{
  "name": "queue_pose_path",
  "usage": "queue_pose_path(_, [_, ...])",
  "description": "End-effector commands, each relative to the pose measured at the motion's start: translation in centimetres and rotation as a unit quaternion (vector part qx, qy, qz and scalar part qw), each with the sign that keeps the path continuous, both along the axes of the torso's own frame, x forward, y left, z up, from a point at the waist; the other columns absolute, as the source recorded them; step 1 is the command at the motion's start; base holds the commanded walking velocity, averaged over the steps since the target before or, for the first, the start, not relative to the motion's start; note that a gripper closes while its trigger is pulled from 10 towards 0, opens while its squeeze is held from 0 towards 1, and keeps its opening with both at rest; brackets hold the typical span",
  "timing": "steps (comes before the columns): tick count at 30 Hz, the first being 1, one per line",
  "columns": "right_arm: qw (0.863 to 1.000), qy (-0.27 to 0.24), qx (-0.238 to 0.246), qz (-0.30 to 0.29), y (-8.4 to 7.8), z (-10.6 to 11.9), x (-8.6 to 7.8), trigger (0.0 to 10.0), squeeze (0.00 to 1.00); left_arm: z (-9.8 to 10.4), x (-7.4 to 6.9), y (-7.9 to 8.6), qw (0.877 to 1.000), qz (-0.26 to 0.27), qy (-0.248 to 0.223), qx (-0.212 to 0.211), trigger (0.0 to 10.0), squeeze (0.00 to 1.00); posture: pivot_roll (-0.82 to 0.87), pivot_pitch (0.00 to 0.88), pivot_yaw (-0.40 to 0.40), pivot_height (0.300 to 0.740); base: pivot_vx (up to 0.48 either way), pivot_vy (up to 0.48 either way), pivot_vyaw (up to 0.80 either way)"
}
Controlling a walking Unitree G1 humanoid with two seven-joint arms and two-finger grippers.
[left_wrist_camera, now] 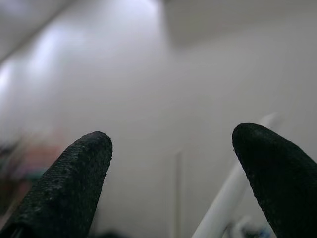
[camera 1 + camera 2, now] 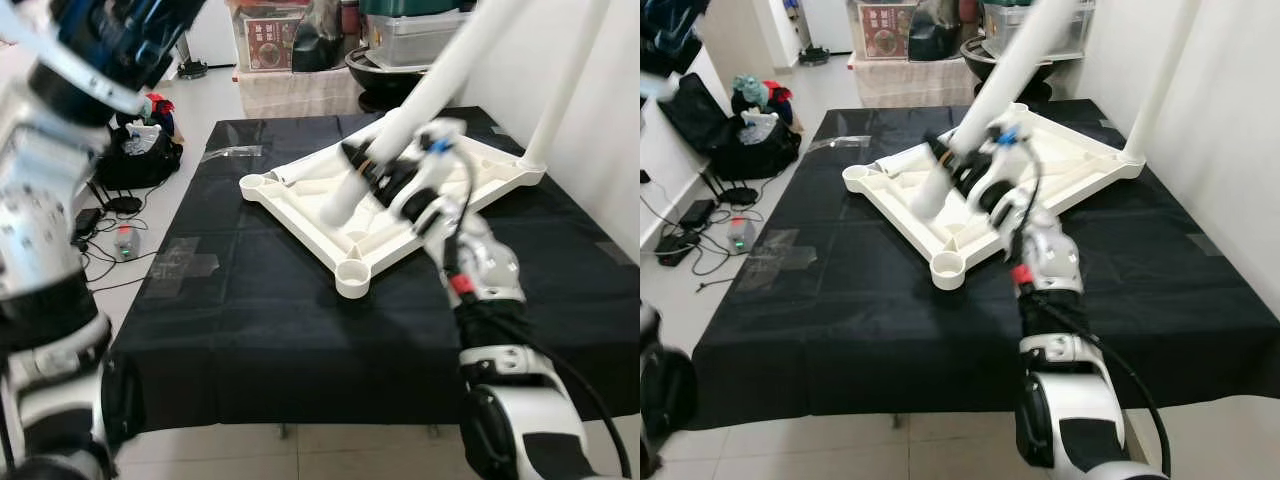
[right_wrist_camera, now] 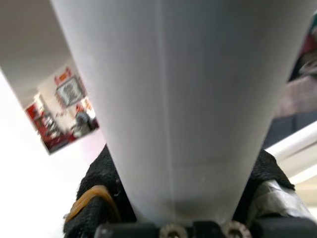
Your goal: Building children table
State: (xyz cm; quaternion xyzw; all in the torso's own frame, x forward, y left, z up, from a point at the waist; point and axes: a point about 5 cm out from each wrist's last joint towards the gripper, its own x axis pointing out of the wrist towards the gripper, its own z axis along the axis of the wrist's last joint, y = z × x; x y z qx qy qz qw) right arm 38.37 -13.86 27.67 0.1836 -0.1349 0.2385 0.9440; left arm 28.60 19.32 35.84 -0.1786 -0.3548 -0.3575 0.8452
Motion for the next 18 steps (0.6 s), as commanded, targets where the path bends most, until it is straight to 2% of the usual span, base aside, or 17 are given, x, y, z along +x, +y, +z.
queue_pose_path(1, [1.0, -0.009, -0.025, -0.002, 0.0, 0.2, 0.0, 5.9, 0.0, -2.6, 0.4, -0.1, 0.998, 0.029, 0.055, 0.009, 10.0, 1.0, 0.04, 0.001, -0.028, 0.74, 0.0, 0.0, 0.0])
queue_pose_path(2, [1.0, -0.009, -0.025, -0.002, 0.0, 0.2, 0.0, 5.9, 0.0, -2.6, 0.4, -0.1, 0.998, 0.029, 0.055, 0.009, 10.0, 1.0, 0.04, 0.001, -0.028, 0.74, 0.0, 0.0, 0.0])
queue_pose_path(3, [0.995, -0.014, -0.094, 0.013, 0.5, -0.2, -0.2, 10.0, 0.0, -5.4, 0.1, -0.9, 0.994, 0.024, 0.1, 0.028, 10.0, 0.0, 0.04, 0.003, -0.031, 0.74, 0.0, 0.0, 0.0])
queue_pose_path(4, [0.987, -0.019, -0.154, 0.033, 0.9, -0.6, -0.4, 10.0, 0.0, -7.5, -0.5, -1.9, 0.99, 0.009, 0.132, 0.05, 10.0, 0.0, 0.04, 0.019, -0.04, 0.74, 0.0, 0.0, 0.0])
queue_pose_path(5, [0.987, -0.019, -0.154, 0.033, 0.9, -0.6, -0.4, 10.0, 0.0, -7.5, -0.5, -1.9, 0.99, 0.009, 0.132, 0.05, 10.0, 0.0, 0.04, 0.019, -0.04, 0.74, 0.0, 0.0, 0.0])
queue_pose_path(7, [0.972, -0.02, -0.224, 0.074, 1.7, -1.0, -0.6, 10.0, 0.0, -9.7, -1.6, -3.5, 0.983, -0.02, 0.161, 0.085, 10.0, 0.0, 0.04, 0.048, -0.051, 0.74, 0.0, 0.0, 0.0])
queue_pose_path(9, [0.972, -0.02, -0.224, 0.074, 1.7, -1.0, -0.6, 10.0, 0.0, -9.7, -1.6, -3.5, 0.983, -0.02, 0.161, 0.085, 10.0, 0.0, 0.04, 0.048, -0.051, 0.74, 0.0, 0.0, 0.0])
queue_pose_path(10, [0.966, -0.013, -0.243, 0.092, 2.0, -0.9, -0.3, 10.0, 0.0, -10.3, -2.2, -4.3, 0.979, -0.03, 0.167, 0.111, 10.0, 0.0, 0.04, 0.082, -0.057, 0.74, 0.0, 0.0, 0.0])
queue_pose_path(12, [0.951, 0.002, -0.283, 0.121, 2.6, -1.0, 0.5, 10.0, 0.0, -11.5, -2.7, -5.1, 0.971, -0.015, 0.179, 0.16, 10.0, 0.0, 0.03, 0.115, -0.065, 0.74, 0.0, 0.0, 0.0])
queue_pose_path(13, [0.951, 0.002, -0.283, 0.121, 2.6, -1.0, 0.5, 10.0, 0.0, -11.5, -2.7, -5.1, 0.971, -0.015, 0.179, 0.16, 10.0, 0.0, 0.03, 0.115, -0.065, 0.74, 0.0, 0.0, 0.0])
queue_pose_path(14, [0.947, 0.01, -0.296, 0.126, 2.9, -1.0, 0.9, 10.0, 0.0, -12.0, -2.7, -5.2, 0.967, 0.003, 0.182, 0.179, 10.0, 0.0, 0.03, 0.145, -0.073, 0.74, 0.0, 0.0, 0.0])
queue_pose_path(16, [0.944, 0.014, -0.302, 0.129, 3.1, -1.0, 1.2, 10.0, 0.0, -12.2, -2.8, -5.2, 0.965, 0.017, 0.183, 0.187, 10.0, 0.0, 0.03, 0.151, -0.075, 0.74, 0.0, 0.0, 0.0])
queue_pose_path(18, [0.941, 0.027, -0.302, 0.151, 3.8, -1.0, 1.7, 10.0, 0.0, -12.7, -2.3, -5.0, 0.955, 0.072, 0.181, 0.222, 10.0, 0.0, 0.05, 0.199, -0.081, 0.74, 0.0, 0.0, 0.0])
